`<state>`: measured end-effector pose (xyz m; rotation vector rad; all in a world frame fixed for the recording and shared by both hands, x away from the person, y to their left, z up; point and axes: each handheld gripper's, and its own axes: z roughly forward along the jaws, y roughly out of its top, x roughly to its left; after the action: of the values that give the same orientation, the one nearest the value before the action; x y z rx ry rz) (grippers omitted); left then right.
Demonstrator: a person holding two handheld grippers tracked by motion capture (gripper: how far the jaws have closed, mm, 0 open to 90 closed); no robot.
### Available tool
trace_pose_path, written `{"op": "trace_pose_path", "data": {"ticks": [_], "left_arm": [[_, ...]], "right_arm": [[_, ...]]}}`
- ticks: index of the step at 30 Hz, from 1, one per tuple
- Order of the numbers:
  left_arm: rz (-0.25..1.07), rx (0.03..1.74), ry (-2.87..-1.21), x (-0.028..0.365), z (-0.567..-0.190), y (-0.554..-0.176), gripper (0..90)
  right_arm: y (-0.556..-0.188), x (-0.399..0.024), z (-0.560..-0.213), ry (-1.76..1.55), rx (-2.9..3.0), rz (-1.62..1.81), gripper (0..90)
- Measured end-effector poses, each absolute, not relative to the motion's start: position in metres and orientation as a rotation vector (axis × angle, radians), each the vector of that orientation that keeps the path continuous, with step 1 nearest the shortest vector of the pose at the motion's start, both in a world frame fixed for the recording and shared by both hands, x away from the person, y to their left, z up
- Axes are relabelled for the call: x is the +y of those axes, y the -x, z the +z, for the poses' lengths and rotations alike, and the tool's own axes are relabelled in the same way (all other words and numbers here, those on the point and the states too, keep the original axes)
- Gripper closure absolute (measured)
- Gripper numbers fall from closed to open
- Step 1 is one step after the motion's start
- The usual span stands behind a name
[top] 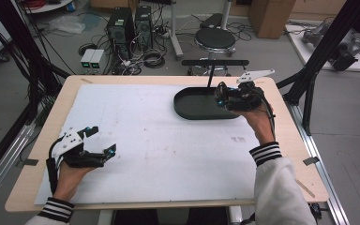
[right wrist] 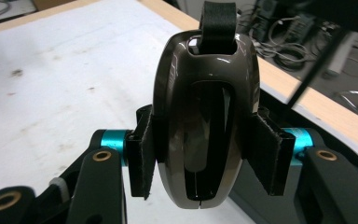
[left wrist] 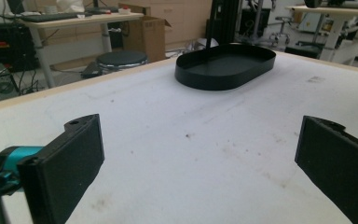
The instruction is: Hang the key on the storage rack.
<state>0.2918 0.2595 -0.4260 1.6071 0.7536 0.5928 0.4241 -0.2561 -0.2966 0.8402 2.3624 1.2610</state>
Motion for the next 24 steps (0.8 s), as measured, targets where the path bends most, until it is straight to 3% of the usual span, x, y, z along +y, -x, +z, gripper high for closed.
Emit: {"op": "trace_pose_path", "data": {"ticks": [6, 24], "left_arm": [[0.616, 0.787, -1.547, 0.273, -0.449, -0.279, 1.7], [0.707, 0.746, -1.469, 0.279, -0.452, -0.269, 1.7]], "right_arm": [[-0.436, -0.262, -0.292, -0.903, 2.329, 1.202, 48.1], [-0.461, -0.271, -0.273, -1.038, 2.211, 1.130, 48.1]]}}
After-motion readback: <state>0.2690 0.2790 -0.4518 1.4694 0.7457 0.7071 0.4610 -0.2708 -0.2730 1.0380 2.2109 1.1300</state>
